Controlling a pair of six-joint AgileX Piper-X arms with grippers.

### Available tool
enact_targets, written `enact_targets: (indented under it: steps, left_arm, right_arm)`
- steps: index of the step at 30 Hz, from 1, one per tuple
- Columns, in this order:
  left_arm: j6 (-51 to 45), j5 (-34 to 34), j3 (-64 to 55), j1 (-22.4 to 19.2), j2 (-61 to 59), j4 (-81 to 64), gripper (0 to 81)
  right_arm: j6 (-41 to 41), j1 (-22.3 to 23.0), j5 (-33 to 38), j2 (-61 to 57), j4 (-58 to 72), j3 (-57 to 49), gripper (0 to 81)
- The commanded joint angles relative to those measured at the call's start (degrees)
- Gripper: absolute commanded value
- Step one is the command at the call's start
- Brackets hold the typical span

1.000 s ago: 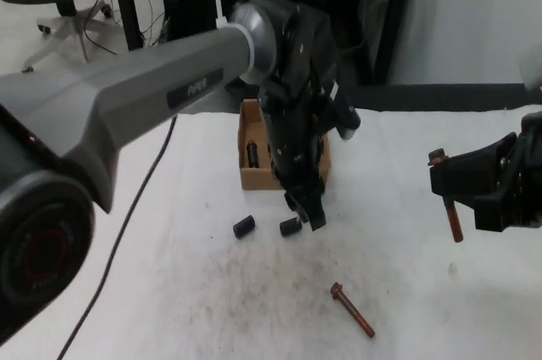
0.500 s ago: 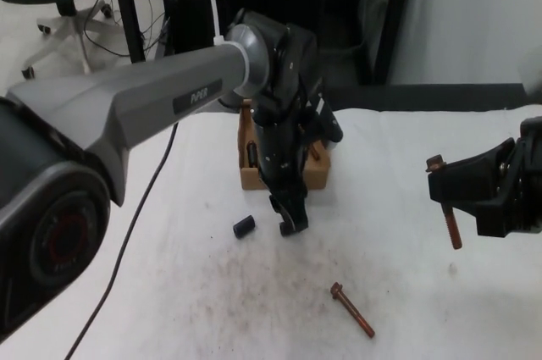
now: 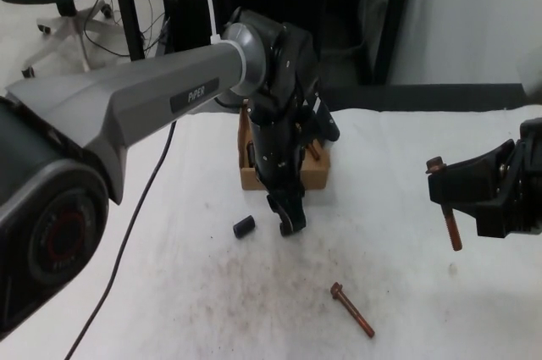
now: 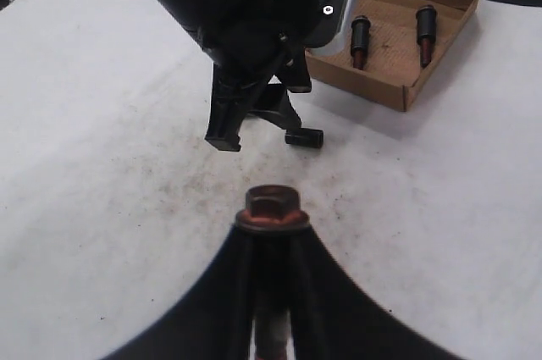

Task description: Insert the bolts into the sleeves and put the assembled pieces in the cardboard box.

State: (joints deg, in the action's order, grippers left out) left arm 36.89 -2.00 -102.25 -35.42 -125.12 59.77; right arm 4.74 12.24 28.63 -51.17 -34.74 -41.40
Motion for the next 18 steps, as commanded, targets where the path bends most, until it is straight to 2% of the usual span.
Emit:
enact_targets:
  steps: [1, 18]
  left_arm:
    - [-0.1, -0.6, 0.1, -0.5, 0.3, 1.1, 40.5]
    - [0.4, -0.6, 0.1, -1.5, 0.3, -0.8, 40.5]
  right_arm:
    - [-0.1, -0.2, 0.9, 0.7, 0.3, -0.1, 0.9]
    - [-0.1, -0.2, 0.9, 0.7, 0.3, -0.1, 0.9]
